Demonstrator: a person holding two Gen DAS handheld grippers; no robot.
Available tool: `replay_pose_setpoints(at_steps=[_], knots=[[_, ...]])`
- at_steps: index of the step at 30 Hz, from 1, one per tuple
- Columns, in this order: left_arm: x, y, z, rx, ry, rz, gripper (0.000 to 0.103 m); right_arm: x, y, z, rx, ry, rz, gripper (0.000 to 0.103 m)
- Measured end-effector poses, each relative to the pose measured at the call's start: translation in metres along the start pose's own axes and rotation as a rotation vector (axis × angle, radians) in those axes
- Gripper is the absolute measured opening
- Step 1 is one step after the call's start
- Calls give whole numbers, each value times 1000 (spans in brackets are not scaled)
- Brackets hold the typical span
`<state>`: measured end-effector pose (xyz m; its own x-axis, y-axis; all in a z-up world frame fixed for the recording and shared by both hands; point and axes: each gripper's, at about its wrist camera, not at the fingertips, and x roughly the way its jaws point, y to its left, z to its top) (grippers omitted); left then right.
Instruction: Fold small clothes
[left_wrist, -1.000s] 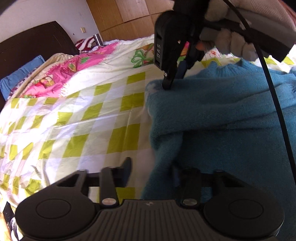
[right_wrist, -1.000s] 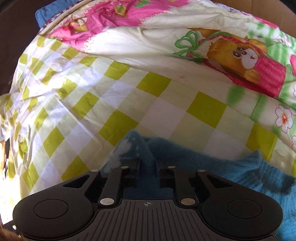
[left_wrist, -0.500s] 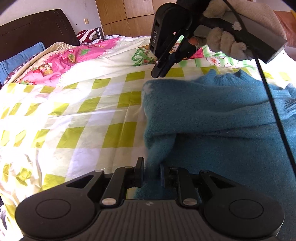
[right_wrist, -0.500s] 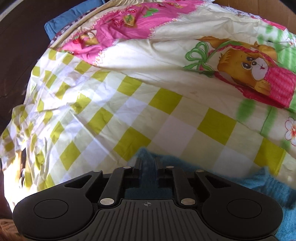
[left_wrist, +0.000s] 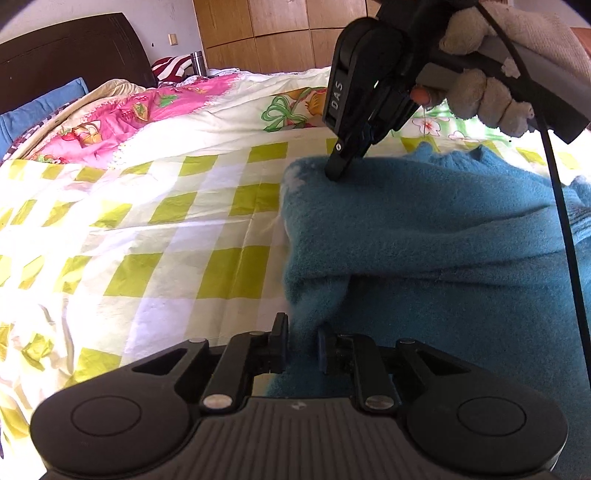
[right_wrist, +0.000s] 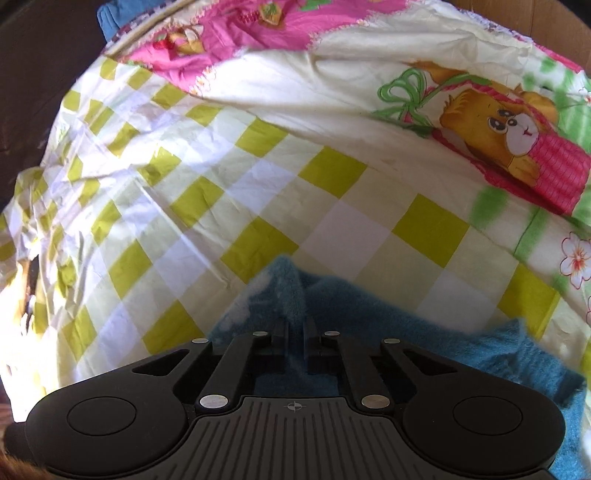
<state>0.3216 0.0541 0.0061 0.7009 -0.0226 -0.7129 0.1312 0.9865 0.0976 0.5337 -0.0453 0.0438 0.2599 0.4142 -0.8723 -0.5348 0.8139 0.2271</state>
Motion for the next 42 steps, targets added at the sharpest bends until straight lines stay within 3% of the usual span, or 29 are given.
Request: replay_pose_setpoints(at_steps=[3, 8, 10, 18, 20, 23, 25, 28, 32, 34, 37, 42], knots=[[-14, 4, 3, -34, -47, 12, 30, -10, 0, 14, 20, -73, -5, 5], [-6, -4, -2, 0, -30, 83, 31, 55, -6, 11, 121, -2, -82, 5], [1, -6, -9, 15, -7, 97, 33, 60, 4, 6, 94, -26, -108, 6], [-5, -15, -15, 83, -15, 102, 34, 30, -2, 10, 128, -105, -65, 8], [-7, -18, -17, 108, -15, 106, 34, 28, 2, 7, 130, -110, -97, 13], [-13, -17, -14, 92, -11, 109, 35, 3, 6, -3, 132, -218, -158, 15], [-18, -17, -12, 78, -14, 113, 35, -22, 4, -19, 155, -287, -158, 16], [-26, -20, -8, 90, -39, 117, 35, -46, -6, -57, 205, -289, -187, 16], [-29, -31, 3, 137, -77, 93, 35, -74, -28, -125, 265, -280, -367, 16], [-27, -41, 7, 155, -82, 75, 35, -90, -43, -150, 342, -283, -416, 17], [-27, -57, 14, 191, -109, 44, 35, -116, -71, -186, 500, -300, -458, 18], [-24, -84, 24, 240, -121, -16, 41, -122, -111, -215, 683, -285, -445, 28]])
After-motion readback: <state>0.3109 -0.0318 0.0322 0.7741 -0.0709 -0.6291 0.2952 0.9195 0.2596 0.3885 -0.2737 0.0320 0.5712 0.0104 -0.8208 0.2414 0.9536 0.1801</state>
